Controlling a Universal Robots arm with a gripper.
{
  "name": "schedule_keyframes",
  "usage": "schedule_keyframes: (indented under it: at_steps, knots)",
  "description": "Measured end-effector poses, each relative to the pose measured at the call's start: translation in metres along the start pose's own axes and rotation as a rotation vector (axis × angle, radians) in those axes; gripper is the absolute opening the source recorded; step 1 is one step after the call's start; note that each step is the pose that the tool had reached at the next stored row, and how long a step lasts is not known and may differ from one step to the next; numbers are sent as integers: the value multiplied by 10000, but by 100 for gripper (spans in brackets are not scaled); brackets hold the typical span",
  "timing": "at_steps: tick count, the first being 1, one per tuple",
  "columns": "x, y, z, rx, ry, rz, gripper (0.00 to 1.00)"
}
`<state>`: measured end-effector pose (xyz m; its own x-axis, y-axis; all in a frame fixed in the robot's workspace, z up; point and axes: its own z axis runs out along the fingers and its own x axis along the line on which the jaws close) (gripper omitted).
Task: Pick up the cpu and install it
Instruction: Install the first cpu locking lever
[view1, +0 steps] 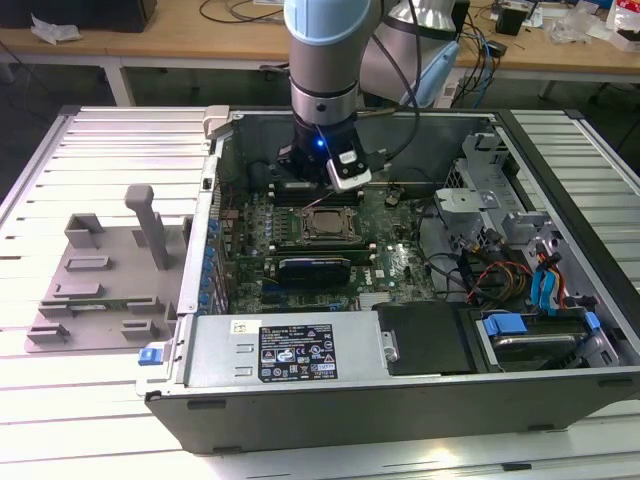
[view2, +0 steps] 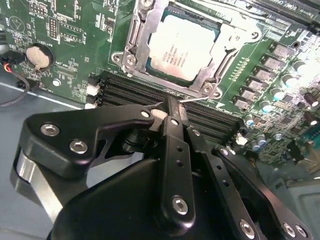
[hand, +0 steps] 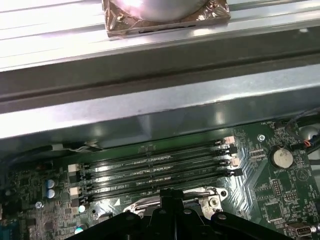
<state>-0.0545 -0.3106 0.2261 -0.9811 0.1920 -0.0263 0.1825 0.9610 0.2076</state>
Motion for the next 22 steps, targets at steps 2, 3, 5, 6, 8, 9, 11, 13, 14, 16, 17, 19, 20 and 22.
schedule_keyframes:
  at_steps: [2, 3, 5, 6, 8, 9, 11, 13, 14, 16, 17, 19, 20, 22]
  knots:
    - [-1, 6, 27, 7, -60, 283, 11]
    - [-1, 6, 27, 8, -61, 289, 11]
    - [-1, 8, 34, -25, -68, 354, 11]
    - [0, 10, 37, -31, -78, 406, 11]
    - [-4, 13, 42, -38, -104, 537, 11]
    - [-12, 15, 48, -43, -130, 669, 11]
    - [-23, 18, 52, -43, -158, 806, 11]
    - [-48, 24, 64, -38, -208, 1034, 11]
    - [-57, 26, 70, -35, -226, 1119, 11]
    - [-67, 30, 76, -32, -259, 1270, 11]
    - [-70, 32, 79, -30, -273, 1337, 11]
    - [-73, 31, 93, -20, -350, 1694, 11]
    - [-73, 31, 98, -14, -384, 1856, 11]
    - [-72, 31, 107, -9, -435, 2091, 11]
